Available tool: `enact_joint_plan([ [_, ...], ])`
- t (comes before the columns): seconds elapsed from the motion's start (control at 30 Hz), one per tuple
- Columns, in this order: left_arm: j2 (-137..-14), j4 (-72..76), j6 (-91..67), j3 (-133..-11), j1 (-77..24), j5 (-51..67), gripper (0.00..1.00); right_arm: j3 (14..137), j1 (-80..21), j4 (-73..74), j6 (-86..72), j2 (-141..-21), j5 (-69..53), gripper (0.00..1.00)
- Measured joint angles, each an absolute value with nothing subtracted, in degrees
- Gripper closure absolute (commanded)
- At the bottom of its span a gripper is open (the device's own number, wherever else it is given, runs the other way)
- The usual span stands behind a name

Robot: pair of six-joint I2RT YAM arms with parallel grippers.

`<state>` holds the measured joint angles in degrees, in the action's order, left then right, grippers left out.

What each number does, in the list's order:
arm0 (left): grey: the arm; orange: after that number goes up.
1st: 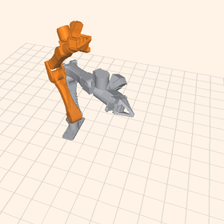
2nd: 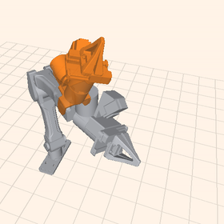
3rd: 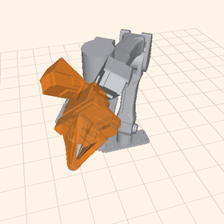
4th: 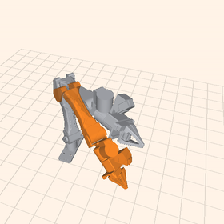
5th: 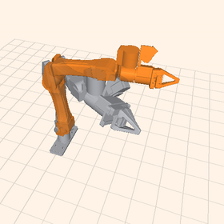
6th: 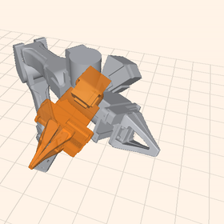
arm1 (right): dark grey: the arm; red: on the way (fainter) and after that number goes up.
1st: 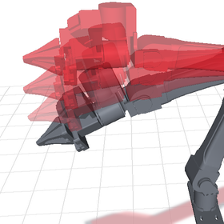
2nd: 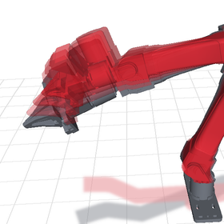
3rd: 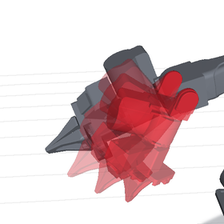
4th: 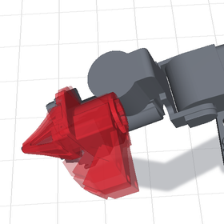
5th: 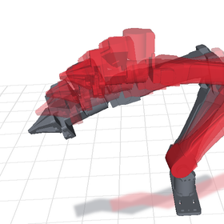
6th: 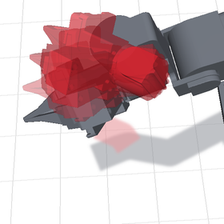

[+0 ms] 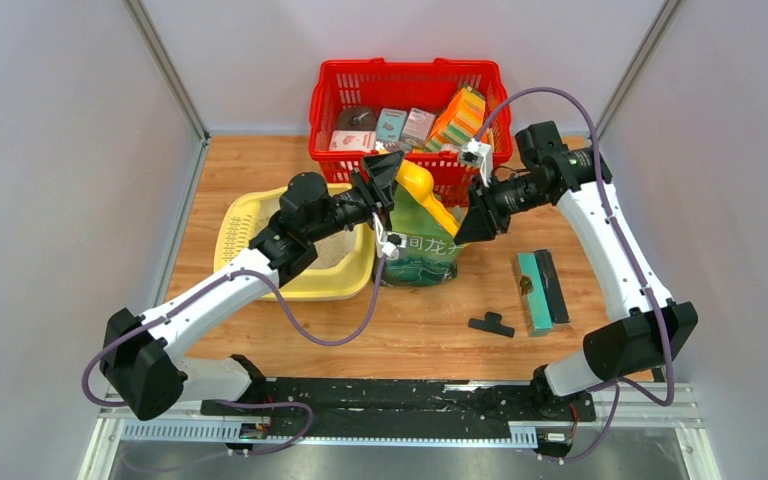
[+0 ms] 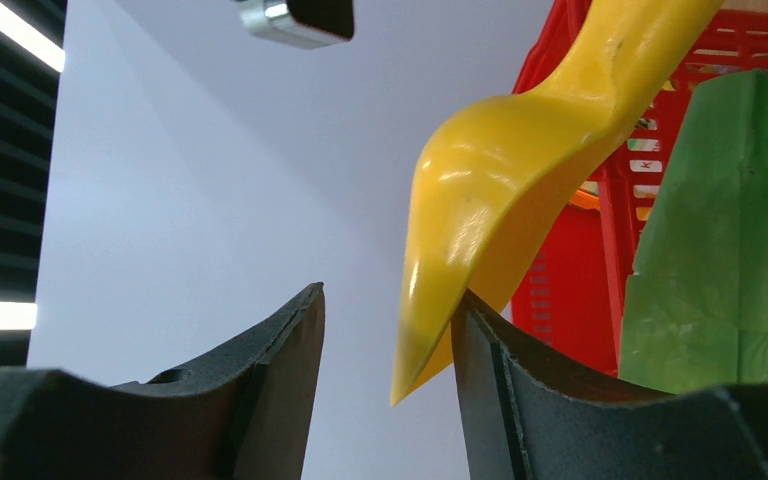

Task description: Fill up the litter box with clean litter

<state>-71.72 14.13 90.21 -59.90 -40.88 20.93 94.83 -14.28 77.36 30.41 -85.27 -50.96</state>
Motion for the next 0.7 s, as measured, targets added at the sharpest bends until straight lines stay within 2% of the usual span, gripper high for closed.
enact_joint_plan([
  [0.07, -72.7, 14.1, 91.7, -59.9, -41.0, 21.5, 0.55, 94.8, -14.6, 77.4, 30.3, -85.3, -50.9, 1.0],
  [0.17, -73.4, 14.0, 93.5, -59.9, -41.2, 22.1, 0.75, 94.8, -14.6, 77.4, 30.2, -85.2, -50.9, 1.0],
  [0.2, -73.4, 14.0, 93.9, -59.9, -41.3, 22.2, 0.94, 94.8, -14.6, 77.4, 30.2, -85.2, -51.0, 1.0],
  [0.23, -73.4, 13.9, 94.3, -59.9, -41.3, 22.3, 1.0, 94.8, -14.6, 77.4, 30.2, -85.1, -51.1, 0.99],
  [0.27, -73.4, 13.6, 95.7, -59.9, -41.3, 22.3, 1.0, 94.8, -14.6, 77.5, 29.8, -85.1, -51.5, 0.93],
  [0.3, -73.5, 13.4, 97.0, -59.9, -41.3, 22.5, 1.0, 94.8, -14.6, 78.0, 29.4, -85.1, -52.1, 0.67],
  [0.33, -73.6, 13.4, 97.7, -59.9, -41.3, 22.5, 1.0, 94.8, -14.6, 78.6, 29.1, -85.0, -52.4, 0.54],
  [0.4, -73.6, 13.1, 98.1, -59.9, -41.6, 22.2, 1.0, 94.8, -14.6, 79.3, 29.0, -85.0, -52.5, 0.35],
  [0.57, -73.7, 6.4, 91.2, -61.8, -42.0, 17.6, 1.0, 97.0, -12.7, 78.2, 30.0, -84.3, -50.1, 0.14],
  [0.6, -74.5, 0.2, 85.8, -65.7, -42.1, 15.1, 1.0, 97.3, -11.6, 76.4, 29.7, -83.4, -49.7, 0.06],
  [0.7, -76.8, -9.9, 76.5, -74.7, -42.1, 10.6, 1.0, 95.8, -7.7, 67.6, 25.7, -78.4, -47.9, 0.0],
])
